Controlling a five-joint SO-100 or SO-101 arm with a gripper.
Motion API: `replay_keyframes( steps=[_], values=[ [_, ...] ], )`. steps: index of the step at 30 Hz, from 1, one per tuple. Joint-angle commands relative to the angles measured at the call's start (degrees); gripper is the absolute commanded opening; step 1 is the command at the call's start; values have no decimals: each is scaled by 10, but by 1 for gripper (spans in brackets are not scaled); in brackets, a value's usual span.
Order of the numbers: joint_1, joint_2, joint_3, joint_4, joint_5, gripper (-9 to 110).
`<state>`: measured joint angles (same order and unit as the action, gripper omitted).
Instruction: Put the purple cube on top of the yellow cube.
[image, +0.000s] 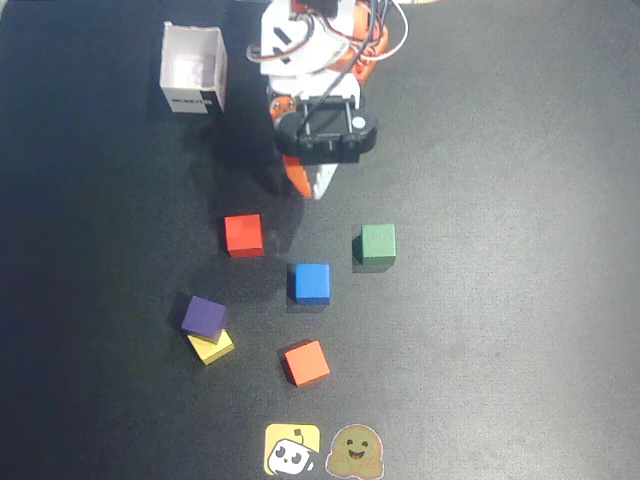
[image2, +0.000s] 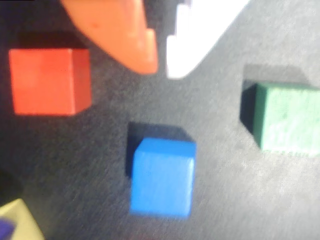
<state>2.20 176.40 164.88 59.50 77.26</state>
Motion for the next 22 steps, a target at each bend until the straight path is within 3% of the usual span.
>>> replay_keyframes(
  steps=[1,11,22],
  values=[
    [4,8,-3,24,1,0],
    [0,8,-2,129,71,0],
    [-1,8,-3,128,67,0]
  ],
)
